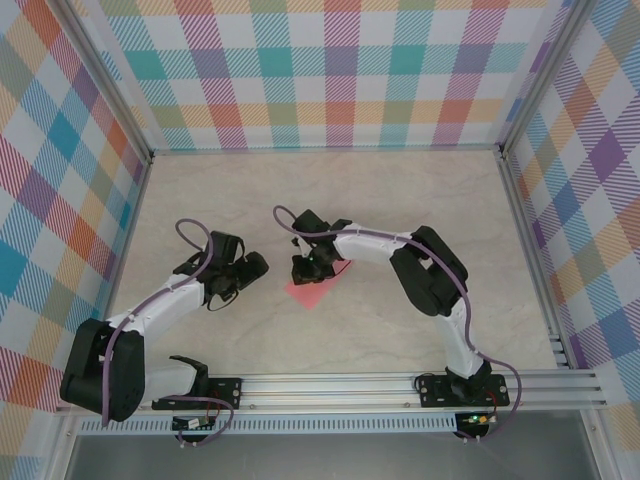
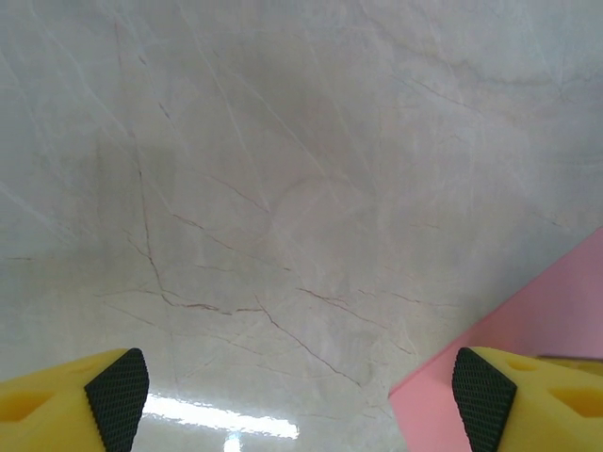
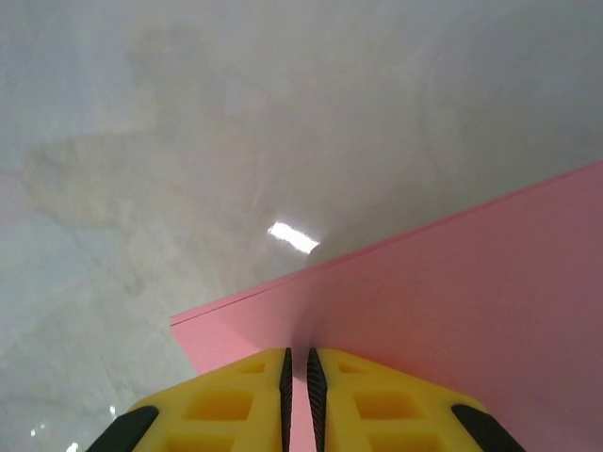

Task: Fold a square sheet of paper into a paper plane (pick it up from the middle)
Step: Rotate the paper at the center of the table, then fold the triangle a second time at the center of the table.

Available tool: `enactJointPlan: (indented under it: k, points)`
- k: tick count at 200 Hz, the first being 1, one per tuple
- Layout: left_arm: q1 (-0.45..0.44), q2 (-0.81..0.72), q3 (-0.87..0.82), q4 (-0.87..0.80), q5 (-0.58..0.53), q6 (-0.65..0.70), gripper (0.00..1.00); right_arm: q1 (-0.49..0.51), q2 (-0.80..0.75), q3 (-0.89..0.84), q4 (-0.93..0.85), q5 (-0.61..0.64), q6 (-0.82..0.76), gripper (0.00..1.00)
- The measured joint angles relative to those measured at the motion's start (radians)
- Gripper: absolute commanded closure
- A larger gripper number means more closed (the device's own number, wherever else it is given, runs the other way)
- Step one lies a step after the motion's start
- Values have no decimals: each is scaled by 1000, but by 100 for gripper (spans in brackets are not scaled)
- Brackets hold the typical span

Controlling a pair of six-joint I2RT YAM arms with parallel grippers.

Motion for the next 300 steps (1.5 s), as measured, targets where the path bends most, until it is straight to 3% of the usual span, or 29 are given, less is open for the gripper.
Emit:
enactJointPlan:
  k: [46,63,101,160,209,300]
  points:
    - [3,21,0,2,10,27,9,5,-163,-198,-86,12,-90,80]
    - [3,23,0,10,21,31,6,5,-205,-211,-114,60,-74,66]
    - [3,23,-2,63,84,32,4,5,-298,-209,-106,231,65,58]
    - [-2,23,-20,119,258,48,4,-54,-202,-140,-104,355,295,55]
    - [-34,56,-21,166,333,36,4,-95,-77,-45,-91,383,313,54]
    - [-181,167,-20,232,411,-38,7,-133,-71,-50,-69,324,329,55]
